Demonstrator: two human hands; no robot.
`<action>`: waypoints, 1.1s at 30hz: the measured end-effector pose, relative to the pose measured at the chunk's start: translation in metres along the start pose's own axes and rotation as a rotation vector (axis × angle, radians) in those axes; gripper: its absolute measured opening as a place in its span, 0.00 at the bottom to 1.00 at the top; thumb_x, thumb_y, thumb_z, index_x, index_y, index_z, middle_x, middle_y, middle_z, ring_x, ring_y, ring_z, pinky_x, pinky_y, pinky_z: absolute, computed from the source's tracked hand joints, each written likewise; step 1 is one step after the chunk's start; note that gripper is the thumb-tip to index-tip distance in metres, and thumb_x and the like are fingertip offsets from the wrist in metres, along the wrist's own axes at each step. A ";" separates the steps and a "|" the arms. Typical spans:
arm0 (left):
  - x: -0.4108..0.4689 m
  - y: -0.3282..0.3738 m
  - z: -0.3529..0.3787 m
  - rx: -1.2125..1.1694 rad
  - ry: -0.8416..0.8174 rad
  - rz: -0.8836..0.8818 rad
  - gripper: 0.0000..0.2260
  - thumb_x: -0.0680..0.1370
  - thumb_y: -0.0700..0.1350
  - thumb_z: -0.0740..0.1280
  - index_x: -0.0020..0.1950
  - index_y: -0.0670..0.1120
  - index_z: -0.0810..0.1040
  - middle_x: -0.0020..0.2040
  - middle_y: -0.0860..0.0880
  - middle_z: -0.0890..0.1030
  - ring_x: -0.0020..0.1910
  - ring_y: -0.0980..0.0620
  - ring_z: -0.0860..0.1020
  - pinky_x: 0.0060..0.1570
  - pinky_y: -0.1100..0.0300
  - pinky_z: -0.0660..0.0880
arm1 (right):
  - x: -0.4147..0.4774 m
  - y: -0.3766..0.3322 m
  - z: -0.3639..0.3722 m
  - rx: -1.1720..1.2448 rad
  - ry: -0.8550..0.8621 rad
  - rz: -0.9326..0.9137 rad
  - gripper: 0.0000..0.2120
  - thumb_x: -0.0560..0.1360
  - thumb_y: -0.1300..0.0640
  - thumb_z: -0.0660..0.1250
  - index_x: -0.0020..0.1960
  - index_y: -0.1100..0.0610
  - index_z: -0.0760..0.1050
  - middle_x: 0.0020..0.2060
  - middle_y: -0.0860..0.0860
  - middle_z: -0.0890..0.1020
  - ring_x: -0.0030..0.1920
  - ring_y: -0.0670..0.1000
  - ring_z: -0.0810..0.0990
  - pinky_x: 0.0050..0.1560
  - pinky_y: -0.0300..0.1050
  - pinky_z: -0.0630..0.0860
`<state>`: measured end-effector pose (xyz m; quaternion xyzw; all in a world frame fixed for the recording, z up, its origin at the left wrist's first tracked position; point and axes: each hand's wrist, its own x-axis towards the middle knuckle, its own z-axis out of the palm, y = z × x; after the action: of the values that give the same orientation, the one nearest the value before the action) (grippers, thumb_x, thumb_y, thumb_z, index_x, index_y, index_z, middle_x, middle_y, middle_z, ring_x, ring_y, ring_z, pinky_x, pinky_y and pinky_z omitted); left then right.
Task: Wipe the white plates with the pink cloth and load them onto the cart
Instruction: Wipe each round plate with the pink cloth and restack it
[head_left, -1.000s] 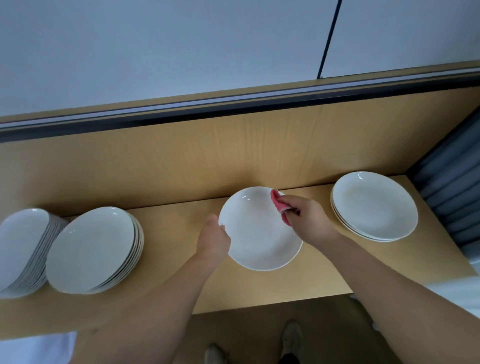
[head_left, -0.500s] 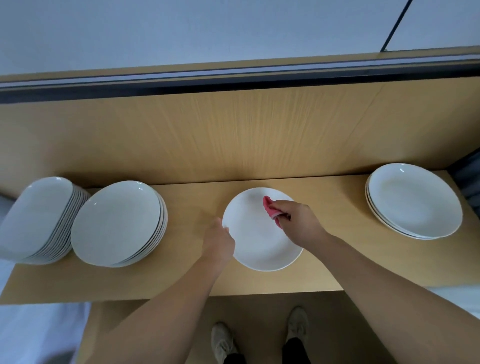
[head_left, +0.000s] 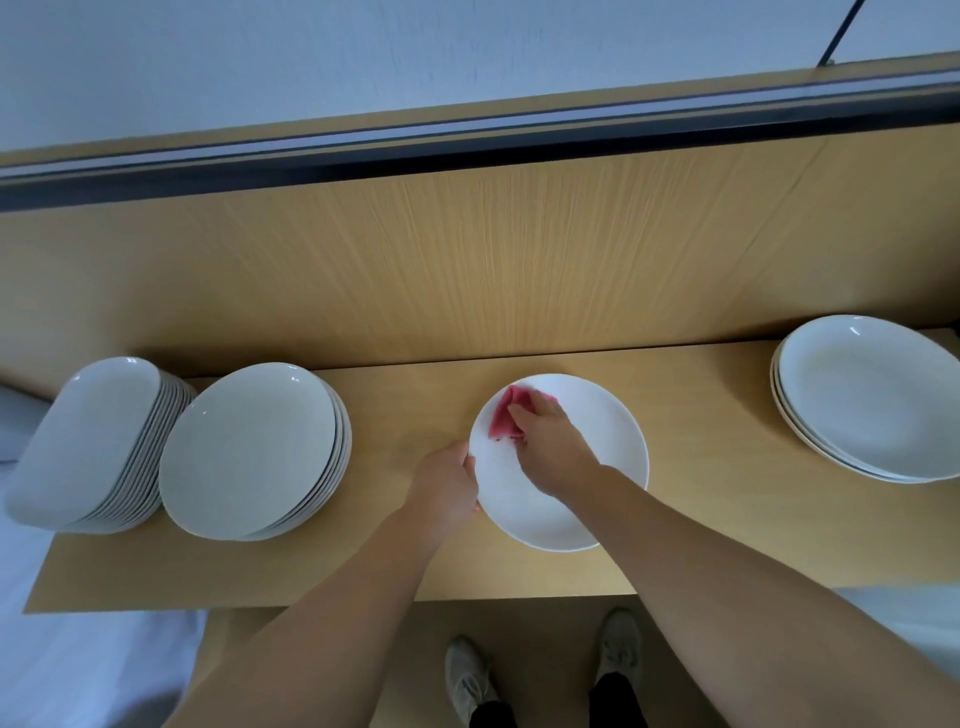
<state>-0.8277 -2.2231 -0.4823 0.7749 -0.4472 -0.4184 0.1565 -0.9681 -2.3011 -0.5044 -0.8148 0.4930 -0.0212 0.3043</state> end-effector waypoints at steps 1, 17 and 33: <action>0.000 0.001 0.000 -0.024 0.001 -0.007 0.14 0.82 0.42 0.52 0.47 0.49 0.76 0.34 0.49 0.80 0.31 0.52 0.78 0.37 0.59 0.78 | 0.001 -0.003 0.004 -0.054 -0.039 0.011 0.21 0.76 0.63 0.61 0.69 0.56 0.69 0.74 0.54 0.62 0.74 0.58 0.58 0.67 0.53 0.68; 0.006 0.007 -0.003 -0.115 0.032 -0.121 0.11 0.79 0.37 0.55 0.37 0.41 0.71 0.38 0.41 0.78 0.31 0.46 0.77 0.28 0.60 0.77 | -0.038 -0.007 0.008 -0.335 -0.222 -0.338 0.31 0.75 0.63 0.65 0.76 0.49 0.63 0.78 0.48 0.57 0.78 0.53 0.50 0.77 0.47 0.48; 0.006 0.022 0.002 0.182 0.056 -0.126 0.08 0.78 0.37 0.58 0.54 0.40 0.74 0.48 0.43 0.80 0.42 0.44 0.80 0.30 0.62 0.69 | -0.085 0.043 -0.046 -0.284 -0.560 -0.436 0.32 0.70 0.73 0.57 0.66 0.47 0.75 0.72 0.41 0.67 0.75 0.46 0.55 0.76 0.46 0.54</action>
<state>-0.8403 -2.2395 -0.4733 0.8240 -0.4291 -0.3631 0.0715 -1.0613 -2.2679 -0.4667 -0.9089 0.2040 0.2065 0.2995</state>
